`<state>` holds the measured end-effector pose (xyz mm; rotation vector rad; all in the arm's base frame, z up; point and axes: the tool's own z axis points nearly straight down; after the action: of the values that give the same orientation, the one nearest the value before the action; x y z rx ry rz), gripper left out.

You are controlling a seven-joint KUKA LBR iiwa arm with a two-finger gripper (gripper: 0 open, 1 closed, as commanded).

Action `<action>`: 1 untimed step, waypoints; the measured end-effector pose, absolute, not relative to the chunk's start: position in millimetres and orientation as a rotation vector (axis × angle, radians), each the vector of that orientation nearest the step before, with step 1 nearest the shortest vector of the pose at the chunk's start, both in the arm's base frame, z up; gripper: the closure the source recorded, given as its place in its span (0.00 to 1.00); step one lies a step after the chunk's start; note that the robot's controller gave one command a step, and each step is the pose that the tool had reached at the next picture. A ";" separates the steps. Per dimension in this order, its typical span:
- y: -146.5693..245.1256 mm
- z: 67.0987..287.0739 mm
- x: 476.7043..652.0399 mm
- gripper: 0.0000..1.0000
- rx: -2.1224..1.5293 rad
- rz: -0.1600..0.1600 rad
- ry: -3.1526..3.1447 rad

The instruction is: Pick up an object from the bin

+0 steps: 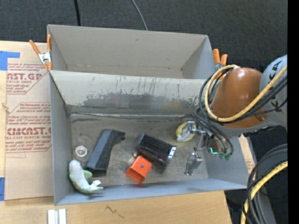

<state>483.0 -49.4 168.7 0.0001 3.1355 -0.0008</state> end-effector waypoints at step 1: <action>-49.2 165.9 481.9 0.00 0.000 0.000 3.140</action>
Offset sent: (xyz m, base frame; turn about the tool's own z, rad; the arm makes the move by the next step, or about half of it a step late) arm 0.0630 0.0460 -0.0987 0.0697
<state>481.9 -49.2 165.9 0.0001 3.1402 -0.0002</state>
